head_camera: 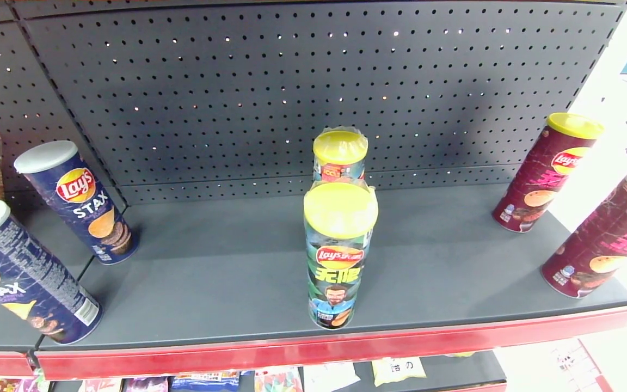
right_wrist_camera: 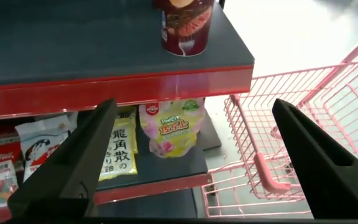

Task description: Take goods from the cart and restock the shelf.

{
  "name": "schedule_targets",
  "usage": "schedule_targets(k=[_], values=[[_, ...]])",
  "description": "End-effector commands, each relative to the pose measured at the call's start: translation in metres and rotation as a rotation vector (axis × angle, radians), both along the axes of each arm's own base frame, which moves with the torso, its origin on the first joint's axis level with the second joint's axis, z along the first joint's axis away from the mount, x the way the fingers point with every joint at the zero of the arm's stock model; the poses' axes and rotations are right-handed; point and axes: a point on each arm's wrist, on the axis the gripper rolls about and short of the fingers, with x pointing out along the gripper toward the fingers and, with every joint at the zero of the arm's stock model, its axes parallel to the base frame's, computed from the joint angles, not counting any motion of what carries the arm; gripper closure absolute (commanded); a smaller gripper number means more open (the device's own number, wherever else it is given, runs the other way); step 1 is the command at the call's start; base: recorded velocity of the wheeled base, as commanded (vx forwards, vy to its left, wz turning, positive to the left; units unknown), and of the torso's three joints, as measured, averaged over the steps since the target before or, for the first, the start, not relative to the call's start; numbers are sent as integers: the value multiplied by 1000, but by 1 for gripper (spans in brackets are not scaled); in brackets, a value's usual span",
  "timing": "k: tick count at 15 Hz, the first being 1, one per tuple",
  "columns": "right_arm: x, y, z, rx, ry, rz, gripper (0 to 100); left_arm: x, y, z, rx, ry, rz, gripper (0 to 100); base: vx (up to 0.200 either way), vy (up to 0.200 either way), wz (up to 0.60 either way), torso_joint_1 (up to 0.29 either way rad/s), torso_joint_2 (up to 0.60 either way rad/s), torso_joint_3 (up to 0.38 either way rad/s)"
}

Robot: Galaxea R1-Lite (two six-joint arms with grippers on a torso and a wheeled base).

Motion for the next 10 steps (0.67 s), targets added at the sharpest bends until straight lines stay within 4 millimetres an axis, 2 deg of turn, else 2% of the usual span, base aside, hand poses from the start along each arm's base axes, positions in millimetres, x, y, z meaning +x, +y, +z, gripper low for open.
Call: schedule_targets(k=[1,3,4,7,8,9,10], values=[[0,0,0,8,5,-6,0,6,2,-20,-46,21,21,0,0,0,0,0,0,0],[1,1,-3,50,18,22,0,7,-3,-20,-60,28,-231,0,0,0,0,0,0,0],[0,2,-7,54,66,71,0,7,-4,-20,-28,36,-265,0,0,0,0,0,0,0],[0,2,-6,49,55,93,0,7,-3,-20,-22,37,-305,0,0,0,0,0,0,0],[0,2,-6,50,55,117,0,6,-1,-21,-19,36,-435,0,0,0,0,0,0,0],[-1,0,-6,49,42,195,0,5,0,-24,-22,53,-463,0,0,0,0,0,0,0],[-3,0,-7,47,15,225,0,4,0,-25,-33,45,-418,0,0,0,0,0,0,0]])
